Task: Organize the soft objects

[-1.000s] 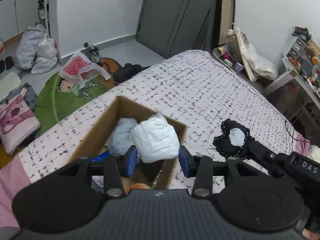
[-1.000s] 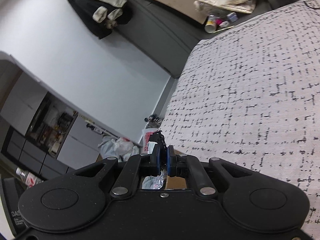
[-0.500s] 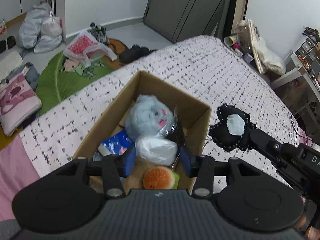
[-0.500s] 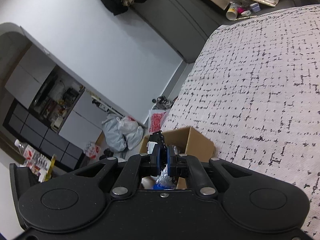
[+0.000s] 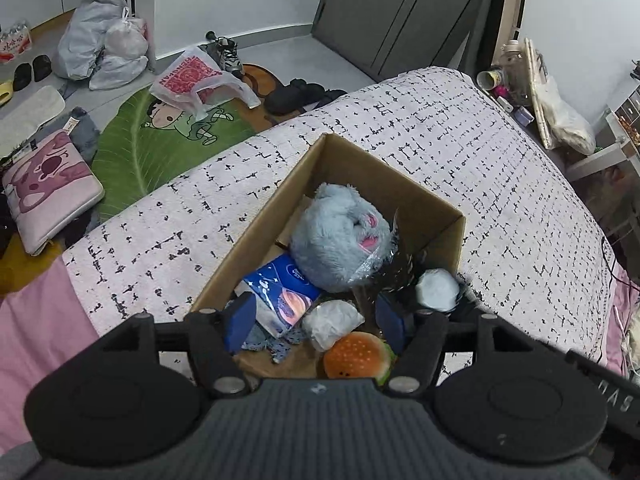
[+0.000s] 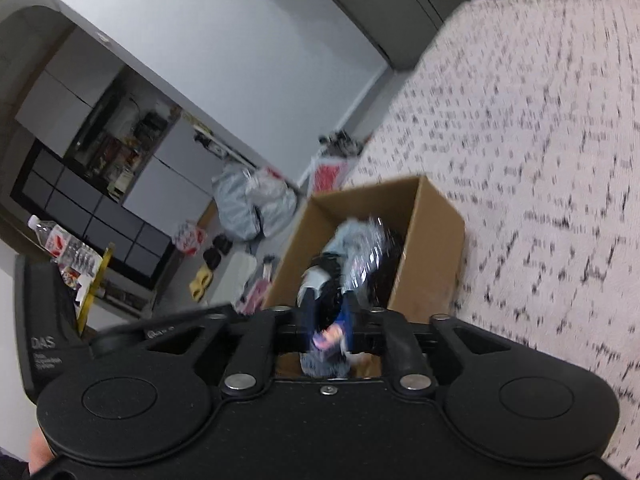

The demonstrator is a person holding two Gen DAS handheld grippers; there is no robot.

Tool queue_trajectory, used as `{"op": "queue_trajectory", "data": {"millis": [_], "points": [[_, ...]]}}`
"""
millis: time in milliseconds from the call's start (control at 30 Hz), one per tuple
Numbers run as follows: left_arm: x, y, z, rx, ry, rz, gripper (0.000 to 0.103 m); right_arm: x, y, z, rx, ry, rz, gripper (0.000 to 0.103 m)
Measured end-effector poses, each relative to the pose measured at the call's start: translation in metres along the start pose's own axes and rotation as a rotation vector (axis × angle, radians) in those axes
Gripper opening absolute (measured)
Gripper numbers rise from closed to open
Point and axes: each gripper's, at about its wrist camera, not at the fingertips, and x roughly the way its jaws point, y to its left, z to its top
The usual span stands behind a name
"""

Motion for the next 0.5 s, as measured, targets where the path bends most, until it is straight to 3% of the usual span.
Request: {"op": "queue_trajectory", "data": {"millis": [267, 400, 500], "points": [[-0.005, -0.012, -0.001, 0.033, -0.008, 0.023, 0.074, -0.021, -0.008, -0.007, 0.017, -0.019, -0.023, 0.040], [-0.010, -0.021, -0.006, 0.050, -0.023, 0.027, 0.082, -0.034, -0.011, -0.010, 0.015, -0.029, -0.048, 0.050], [-0.011, -0.028, -0.010, 0.066, -0.018, 0.029, 0.083, -0.044, -0.015, -0.009, 0.020, -0.044, -0.062, 0.051]]}}
